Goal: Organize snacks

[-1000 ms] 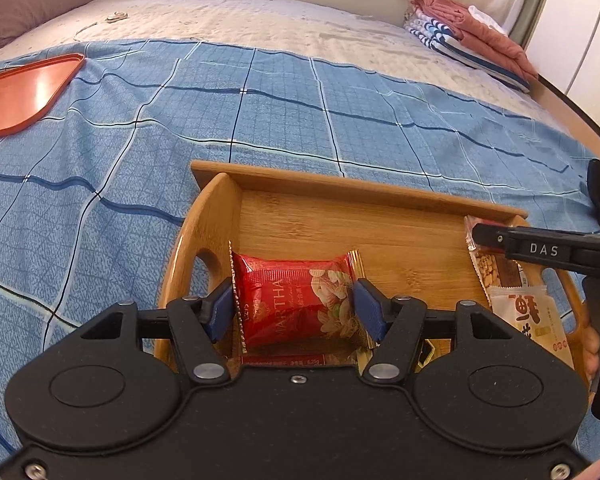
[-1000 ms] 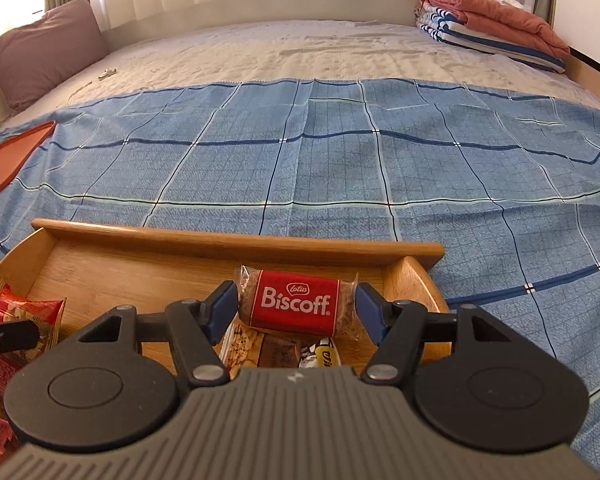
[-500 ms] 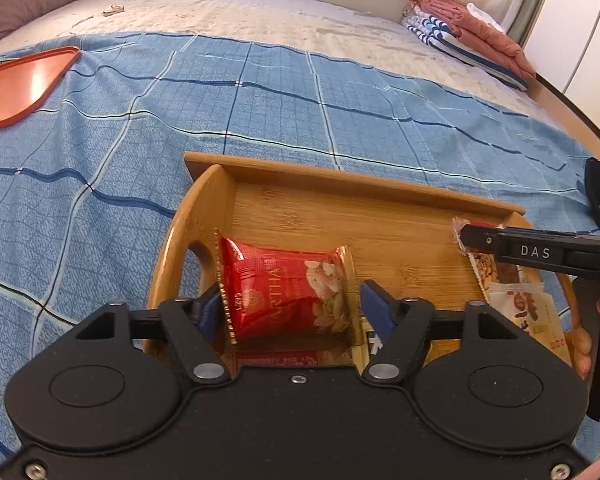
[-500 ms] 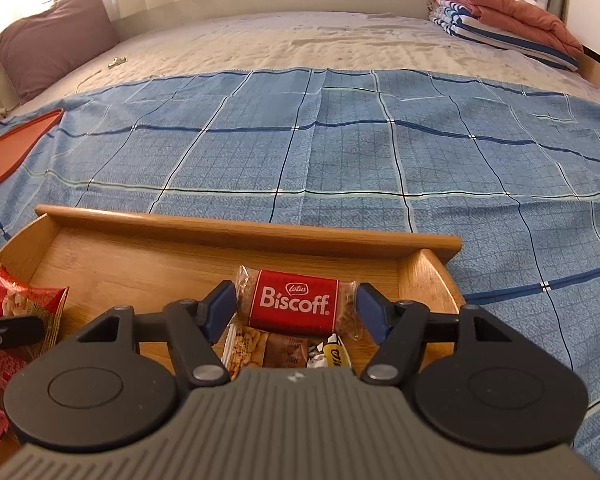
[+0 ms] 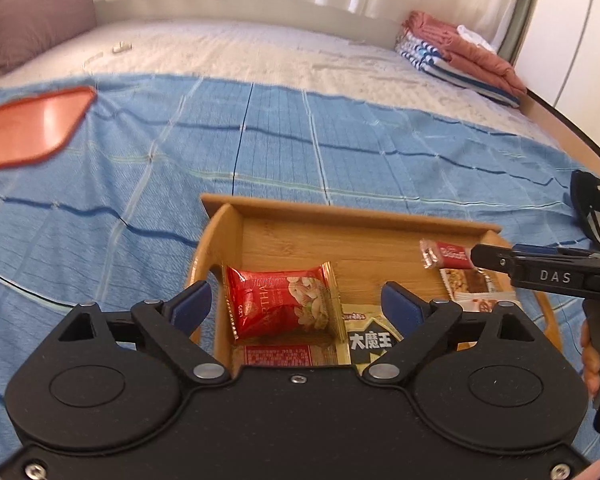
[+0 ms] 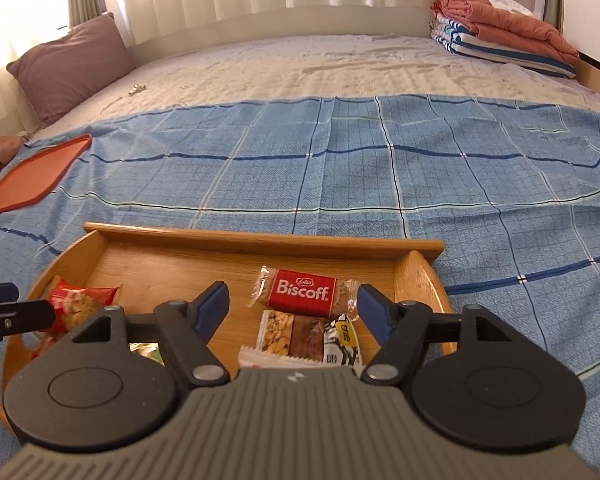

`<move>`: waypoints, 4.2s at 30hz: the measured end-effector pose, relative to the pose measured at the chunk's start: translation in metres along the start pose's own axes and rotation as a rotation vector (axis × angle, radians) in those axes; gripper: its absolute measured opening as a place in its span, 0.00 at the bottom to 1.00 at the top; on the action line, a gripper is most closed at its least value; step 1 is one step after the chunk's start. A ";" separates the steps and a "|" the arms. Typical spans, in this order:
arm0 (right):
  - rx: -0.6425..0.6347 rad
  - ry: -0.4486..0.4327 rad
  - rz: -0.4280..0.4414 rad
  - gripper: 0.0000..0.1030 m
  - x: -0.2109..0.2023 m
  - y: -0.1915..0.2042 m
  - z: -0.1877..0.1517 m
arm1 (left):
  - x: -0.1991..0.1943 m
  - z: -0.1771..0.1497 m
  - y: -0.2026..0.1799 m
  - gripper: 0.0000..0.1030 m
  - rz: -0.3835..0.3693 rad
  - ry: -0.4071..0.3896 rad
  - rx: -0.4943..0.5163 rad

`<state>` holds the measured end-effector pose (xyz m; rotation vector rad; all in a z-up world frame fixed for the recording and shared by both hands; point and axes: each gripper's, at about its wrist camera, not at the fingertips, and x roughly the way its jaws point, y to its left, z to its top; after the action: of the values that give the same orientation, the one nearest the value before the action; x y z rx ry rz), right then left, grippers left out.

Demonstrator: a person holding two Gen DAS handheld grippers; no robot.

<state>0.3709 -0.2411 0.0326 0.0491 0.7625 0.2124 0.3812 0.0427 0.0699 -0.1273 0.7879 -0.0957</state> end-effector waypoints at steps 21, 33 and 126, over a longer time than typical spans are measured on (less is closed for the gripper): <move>-0.160 -0.143 0.098 0.84 -0.207 0.050 -0.067 | -0.194 -0.074 -0.054 0.90 -0.056 -0.134 0.118; -0.192 -0.211 0.126 0.87 -0.281 0.048 -0.138 | -0.269 -0.142 -0.040 0.95 -0.144 -0.180 0.039; -0.036 -0.154 -0.125 0.45 -0.209 0.007 -0.248 | -0.186 -0.229 -0.011 0.39 0.100 -0.180 0.053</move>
<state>0.0524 -0.2863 -0.0039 -0.0160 0.6063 0.1023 0.0872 0.0385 0.0414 -0.0451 0.6101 -0.0097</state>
